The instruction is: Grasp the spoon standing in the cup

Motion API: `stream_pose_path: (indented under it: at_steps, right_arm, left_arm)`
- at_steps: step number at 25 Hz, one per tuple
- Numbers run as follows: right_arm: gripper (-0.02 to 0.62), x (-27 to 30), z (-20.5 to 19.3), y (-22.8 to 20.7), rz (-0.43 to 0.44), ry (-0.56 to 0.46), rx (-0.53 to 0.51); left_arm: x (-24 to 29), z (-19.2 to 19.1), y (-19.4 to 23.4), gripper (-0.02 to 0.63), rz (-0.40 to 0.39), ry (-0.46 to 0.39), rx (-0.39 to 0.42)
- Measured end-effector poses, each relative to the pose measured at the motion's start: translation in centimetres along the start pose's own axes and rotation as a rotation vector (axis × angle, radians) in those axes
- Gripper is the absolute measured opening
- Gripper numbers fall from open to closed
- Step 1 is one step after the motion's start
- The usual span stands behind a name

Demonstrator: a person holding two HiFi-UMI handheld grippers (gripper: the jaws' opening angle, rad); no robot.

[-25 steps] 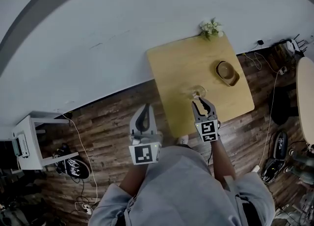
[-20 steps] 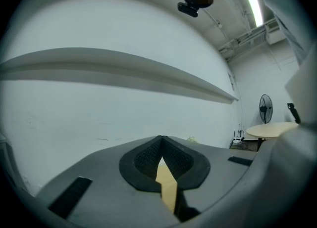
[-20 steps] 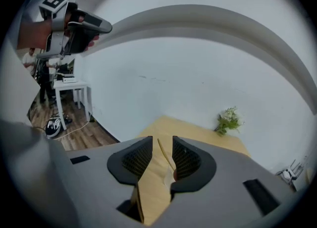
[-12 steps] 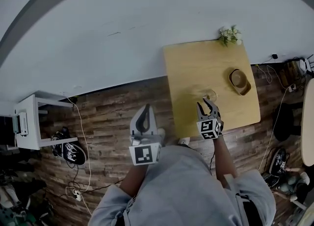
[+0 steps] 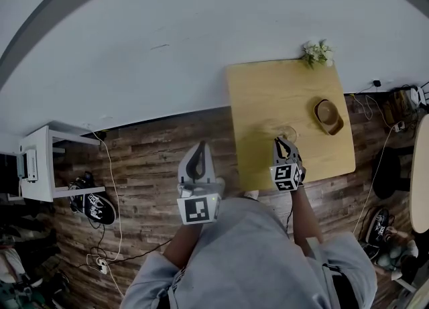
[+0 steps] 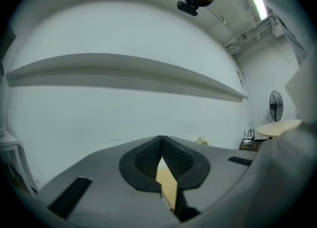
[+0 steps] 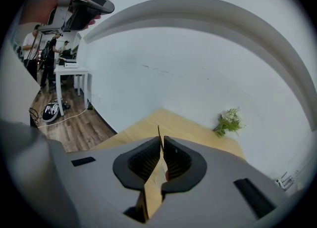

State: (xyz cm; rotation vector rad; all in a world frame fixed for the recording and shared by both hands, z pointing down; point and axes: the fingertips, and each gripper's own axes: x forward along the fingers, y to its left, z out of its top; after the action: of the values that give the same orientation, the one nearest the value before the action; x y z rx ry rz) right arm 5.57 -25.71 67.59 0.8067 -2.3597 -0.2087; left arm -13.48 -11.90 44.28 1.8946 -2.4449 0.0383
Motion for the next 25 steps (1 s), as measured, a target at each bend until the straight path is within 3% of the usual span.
stream_pose_path:
  at_steps: [5,13,20,25]
  right_arm:
    - [0.005,-0.9,0.8,-1.0,-0.053,-0.040,0.005]
    - [0.003,-4.1,2.9,-5.4,-0.172,-0.124,0.234]
    - [0.003,-7.1,5.1,-6.7,-0.227,-0.185,0.327]
    - [0.003,-9.7,7.2,-7.2,-0.271,-0.234,0.384]
  left_arm:
    - [-0.1,-0.1,0.2,0.002,0.003,0.000,-0.010]
    - [0.3,-0.5,0.1,0.002,-0.040,-0.008,-0.001]
    - [0.7,-1.1,-0.4,0.002,-0.103,0.007,-0.021]
    - [1.4,0.0,-0.8,0.002,-0.153,-0.030,-0.036]
